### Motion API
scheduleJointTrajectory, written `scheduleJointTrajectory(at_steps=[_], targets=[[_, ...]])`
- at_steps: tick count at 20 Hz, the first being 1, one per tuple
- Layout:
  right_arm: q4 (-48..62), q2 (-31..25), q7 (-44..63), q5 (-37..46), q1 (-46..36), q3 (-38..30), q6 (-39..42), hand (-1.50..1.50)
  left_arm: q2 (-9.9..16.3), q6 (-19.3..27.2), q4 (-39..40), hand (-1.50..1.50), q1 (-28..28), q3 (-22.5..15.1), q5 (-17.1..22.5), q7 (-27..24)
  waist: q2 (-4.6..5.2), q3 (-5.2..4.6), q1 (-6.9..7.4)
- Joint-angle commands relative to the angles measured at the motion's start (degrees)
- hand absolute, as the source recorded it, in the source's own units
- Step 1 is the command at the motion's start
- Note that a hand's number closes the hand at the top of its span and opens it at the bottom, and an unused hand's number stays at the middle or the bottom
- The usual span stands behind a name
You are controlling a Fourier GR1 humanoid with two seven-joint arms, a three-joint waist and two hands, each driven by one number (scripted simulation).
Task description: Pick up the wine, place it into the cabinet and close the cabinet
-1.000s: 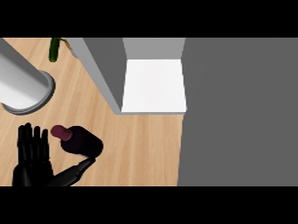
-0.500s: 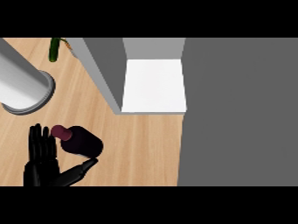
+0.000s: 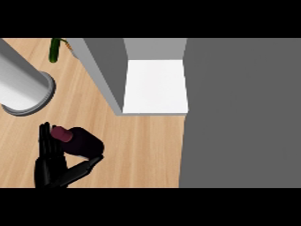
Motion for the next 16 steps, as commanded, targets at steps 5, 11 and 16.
scheduleJointTrajectory(at_steps=[5, 11, 16], targets=[[-9.37, -2.76, 10.3, -6.97, -4.82, -4.68, -2.39, -1.5, -1.24, -4.32, 10.15, -1.5, -2.56, 2.27, 1.63, -6.25, 0.02, -0.05, 0.05], [-11.81, -0.63, 8.74, -2.34, -1.83, -0.63, -2.52, -1.5, -1.22, -2.5, 12.21, -1.5, -6.22, 2.05, 1.67, -4.77, -0.02, -0.03, -0.08], [-5.86, 0.48, 6.47, -2.01, -4.64, 0.29, -2.26, -1.5, -1.25, -7.06, 15.26, -1.5, -4.39, 3.15, 2.99, -9.35, 0.04, -0.01, 0.35]])
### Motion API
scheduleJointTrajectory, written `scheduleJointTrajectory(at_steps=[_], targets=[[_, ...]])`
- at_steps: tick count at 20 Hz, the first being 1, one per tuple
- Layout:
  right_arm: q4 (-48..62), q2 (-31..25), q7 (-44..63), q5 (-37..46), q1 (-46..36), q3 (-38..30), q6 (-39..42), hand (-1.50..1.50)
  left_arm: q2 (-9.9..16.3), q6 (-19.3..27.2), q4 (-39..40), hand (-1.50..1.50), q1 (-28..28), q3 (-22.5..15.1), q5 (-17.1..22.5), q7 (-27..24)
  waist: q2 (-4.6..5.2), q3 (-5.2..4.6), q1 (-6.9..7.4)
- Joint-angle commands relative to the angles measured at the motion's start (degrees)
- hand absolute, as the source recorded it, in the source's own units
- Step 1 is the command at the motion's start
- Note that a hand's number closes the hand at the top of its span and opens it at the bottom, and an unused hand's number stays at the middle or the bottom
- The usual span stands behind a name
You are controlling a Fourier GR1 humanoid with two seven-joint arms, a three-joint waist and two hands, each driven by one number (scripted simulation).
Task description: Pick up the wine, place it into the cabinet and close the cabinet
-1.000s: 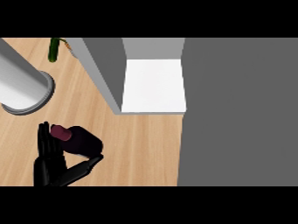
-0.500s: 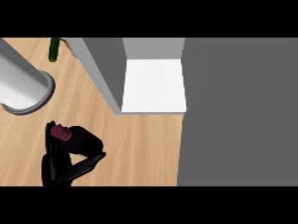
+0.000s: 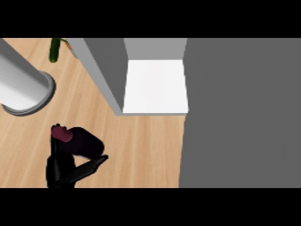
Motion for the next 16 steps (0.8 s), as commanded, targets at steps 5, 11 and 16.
scheduleJointTrajectory(at_steps=[5, 11, 16], targets=[[-12.55, -0.99, 4.63, -6.08, 3.97, -2.48, -0.07, -1.5, 0.56, -3.52, 3.21, -1.5, -2.89, 2.77, 2.72, -2.31, -0.09, 0.0, -0.29], [-8.13, -0.53, 4.09, -4.29, 0.2, -1.61, -0.6, -1.5, -0.38, -8.22, 8.25, 1.5, -5.5, 1.35, 4.17, -5.77, 0.0, -0.01, 0.03], [-7.68, -0.31, 3.42, -6.15, 1.37, -2.44, 0.08, -1.5, 0.53, -9.56, 14.6, 1.5, -8.39, 1.13, 0.45, -8.97, 0.06, 0.0, -0.09]])
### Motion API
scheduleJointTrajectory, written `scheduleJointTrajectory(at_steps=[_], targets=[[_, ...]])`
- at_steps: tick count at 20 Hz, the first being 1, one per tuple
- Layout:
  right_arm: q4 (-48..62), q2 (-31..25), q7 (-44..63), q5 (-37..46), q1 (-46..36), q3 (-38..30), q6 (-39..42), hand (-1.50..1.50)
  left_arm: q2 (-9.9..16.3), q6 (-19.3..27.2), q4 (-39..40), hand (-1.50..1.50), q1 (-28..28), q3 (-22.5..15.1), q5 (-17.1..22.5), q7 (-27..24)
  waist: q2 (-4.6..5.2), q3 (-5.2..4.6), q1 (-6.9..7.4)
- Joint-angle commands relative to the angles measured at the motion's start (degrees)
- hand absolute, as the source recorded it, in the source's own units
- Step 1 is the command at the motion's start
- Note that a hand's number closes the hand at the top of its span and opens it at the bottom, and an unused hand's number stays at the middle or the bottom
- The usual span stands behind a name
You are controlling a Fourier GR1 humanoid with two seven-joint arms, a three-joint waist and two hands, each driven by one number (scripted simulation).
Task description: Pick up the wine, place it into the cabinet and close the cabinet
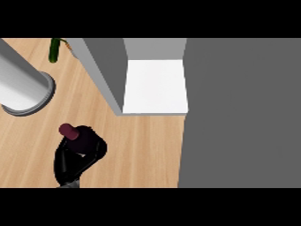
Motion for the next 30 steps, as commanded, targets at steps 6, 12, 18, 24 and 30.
scheduleJointTrajectory(at_steps=[6, 12, 18, 24, 30], targets=[[-8.46, 0.27, 1.38, -4.38, 4.82, -0.45, 1.03, -1.5, 0.7, 7.66, 4.09, 1.5, -2.66, -3.0, -9.98, -6.01, 0.0, -0.02, -0.32], [-7.71, 0.35, 4.23, -3.06, 1.01, -0.76, -0.99, -1.5, 11.62, -10.19, -3.37, 1.5, 1.95, -3.31, -5.12, 0.53, -0.18, -0.04, 0.33], [-6.54, 0.81, 2.28, -3.86, 2.43, -1.13, 0.7, -1.5, 11.89, -7.74, -9.36, 1.5, 3.19, -3.48, -8.61, -1.15, -0.03, -0.01, 0.4], [-8.49, 0.32, 2.43, -6.42, 4.69, -2.74, 1.87, -1.5, 11.68, -9.23, -21.79, 1.5, 5.02, -3.56, -4.58, 4.21, -0.21, 0.03, 0.32], [-6.64, 0.73, 3.38, -4.35, 1.28, -1.9, 0.28, -1.5, 11.35, -8.64, -37.93, 1.5, 11.55, -8.65, -4.09, 13.52, -0.19, 0.02, 0.69]])
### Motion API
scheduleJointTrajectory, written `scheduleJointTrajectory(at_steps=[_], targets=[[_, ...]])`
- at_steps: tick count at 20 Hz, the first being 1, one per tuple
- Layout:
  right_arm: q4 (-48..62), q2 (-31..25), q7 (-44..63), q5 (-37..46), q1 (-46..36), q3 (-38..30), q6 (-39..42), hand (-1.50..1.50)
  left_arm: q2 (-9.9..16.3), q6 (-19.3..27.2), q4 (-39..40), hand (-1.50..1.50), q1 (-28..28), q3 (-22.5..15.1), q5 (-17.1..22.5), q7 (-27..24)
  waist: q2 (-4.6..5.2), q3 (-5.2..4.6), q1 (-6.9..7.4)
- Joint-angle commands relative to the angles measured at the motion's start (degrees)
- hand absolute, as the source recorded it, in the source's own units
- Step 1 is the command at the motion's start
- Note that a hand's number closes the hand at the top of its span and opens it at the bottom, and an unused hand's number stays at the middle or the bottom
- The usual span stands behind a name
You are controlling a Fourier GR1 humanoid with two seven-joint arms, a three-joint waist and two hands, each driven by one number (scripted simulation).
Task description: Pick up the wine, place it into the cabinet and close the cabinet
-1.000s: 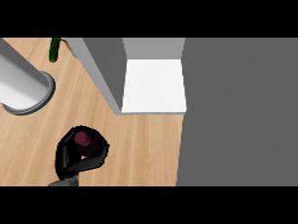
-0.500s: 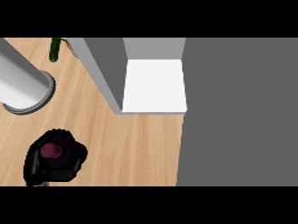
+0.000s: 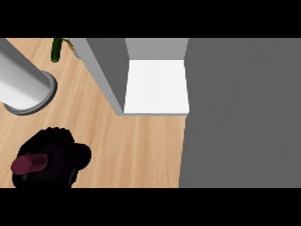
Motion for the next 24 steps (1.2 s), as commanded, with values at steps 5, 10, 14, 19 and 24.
scheduleJointTrajectory(at_steps=[5, 10, 14, 19, 24], targets=[[-9.24, 0.47, 0.77, -5.5, 5.53, -0.91, 0.97, -1.5, -1.79, 5.96, -13.34, 1.5, -1.27, -4.0, -2.27, 13.47, 0.1, -0.01, -0.46], [-5.18, 1.35, -0.64, -3.51, 2.89, 0.25, 0.69, -1.5, -4.36, 12.13, -22.0, 1.5, -4.08, -10.32, -7.27, 24.55, 0.14, 0.0, -0.35], [-7.32, 0.97, 1.4, -3.86, 2.65, 0.06, -0.03, -1.5, -6.75, 13.78, -24.22, 1.5, -7.33, -13.29, -8.48, 29.75, 0.1, -0.02, -0.43], [-6.02, 0.58, -0.75, -5.97, 4.63, -1.67, 2.17, -1.5, -13.08, 19.09, -21.15, 1.5, -13.74, -17.54, -13.44, 32.79, 0.19, -0.01, -0.61], [-4.7, -0.94, -0.89, -9.72, 3.8, -6.25, 3.37, -1.5, -13.23, 28.01, -19.09, 1.5, -20.08, -21.67, -14.24, 34.32, 0.19, -0.01, -0.69]])
